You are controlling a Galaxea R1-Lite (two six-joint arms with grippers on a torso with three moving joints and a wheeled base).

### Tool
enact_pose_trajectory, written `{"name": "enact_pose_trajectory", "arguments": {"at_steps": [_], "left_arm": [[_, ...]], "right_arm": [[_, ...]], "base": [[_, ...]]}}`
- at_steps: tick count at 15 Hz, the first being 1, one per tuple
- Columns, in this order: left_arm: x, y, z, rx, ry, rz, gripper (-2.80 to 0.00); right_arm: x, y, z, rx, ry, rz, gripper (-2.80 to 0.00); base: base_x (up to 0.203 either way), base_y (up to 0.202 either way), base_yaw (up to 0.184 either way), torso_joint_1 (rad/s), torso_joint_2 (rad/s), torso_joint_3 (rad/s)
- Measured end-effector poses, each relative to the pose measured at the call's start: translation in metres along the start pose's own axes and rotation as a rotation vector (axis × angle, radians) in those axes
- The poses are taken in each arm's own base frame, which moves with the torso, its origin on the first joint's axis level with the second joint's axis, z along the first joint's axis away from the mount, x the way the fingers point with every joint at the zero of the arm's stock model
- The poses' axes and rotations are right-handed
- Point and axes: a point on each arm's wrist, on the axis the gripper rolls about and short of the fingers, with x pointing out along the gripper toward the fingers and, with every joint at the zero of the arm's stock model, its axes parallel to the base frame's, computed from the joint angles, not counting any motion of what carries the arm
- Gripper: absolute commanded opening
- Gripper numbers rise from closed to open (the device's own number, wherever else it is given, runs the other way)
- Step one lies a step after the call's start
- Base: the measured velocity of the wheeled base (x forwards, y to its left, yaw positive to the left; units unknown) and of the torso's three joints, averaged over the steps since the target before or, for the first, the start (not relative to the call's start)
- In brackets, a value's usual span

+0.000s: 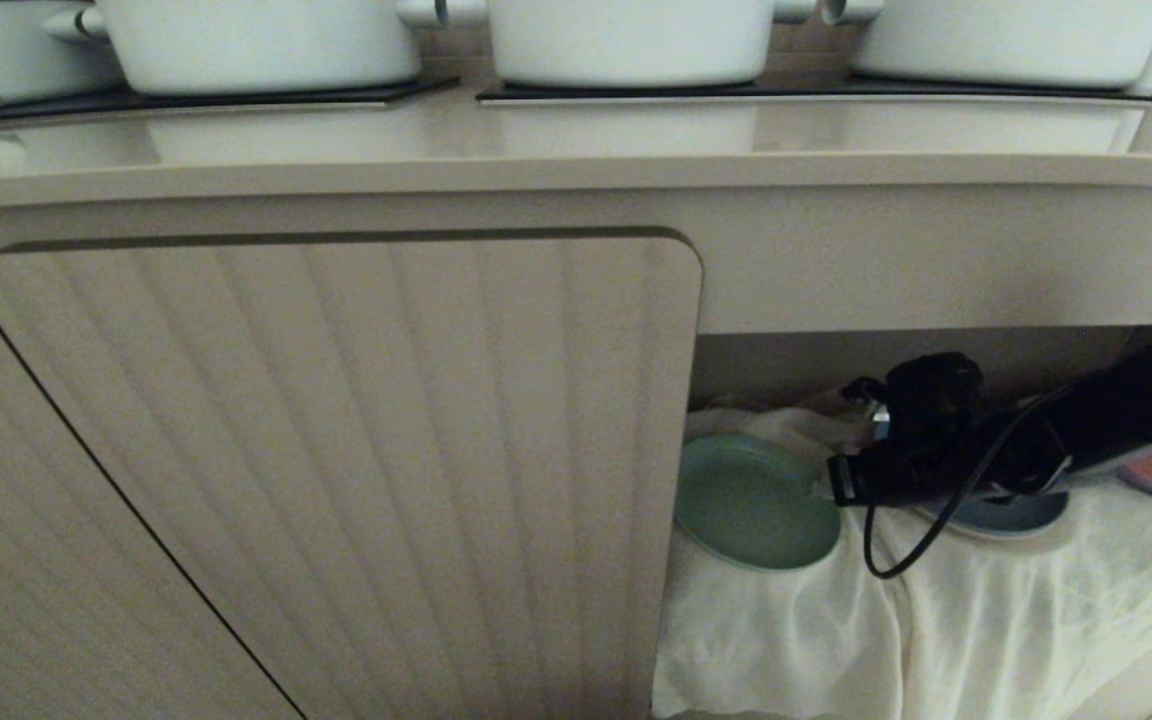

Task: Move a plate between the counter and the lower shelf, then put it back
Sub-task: Pick up the plate in the cupboard

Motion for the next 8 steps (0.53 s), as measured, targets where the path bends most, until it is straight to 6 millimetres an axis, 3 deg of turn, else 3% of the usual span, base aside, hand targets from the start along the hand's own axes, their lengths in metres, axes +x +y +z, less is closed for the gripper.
{"name": "enact_pose_trajectory", "arguments": {"at_steps": [8], "left_arm": [[0.0000,0.0000,0.0001,0.000,0.000,0.000,-2.80]], "right_arm": [[-0.0022,-0.0005,0.0016,0.001,-0.008,-0.004,0.00]], "base": [[0.000,0.000,0.000,0.000,0.00,0.000]]}}
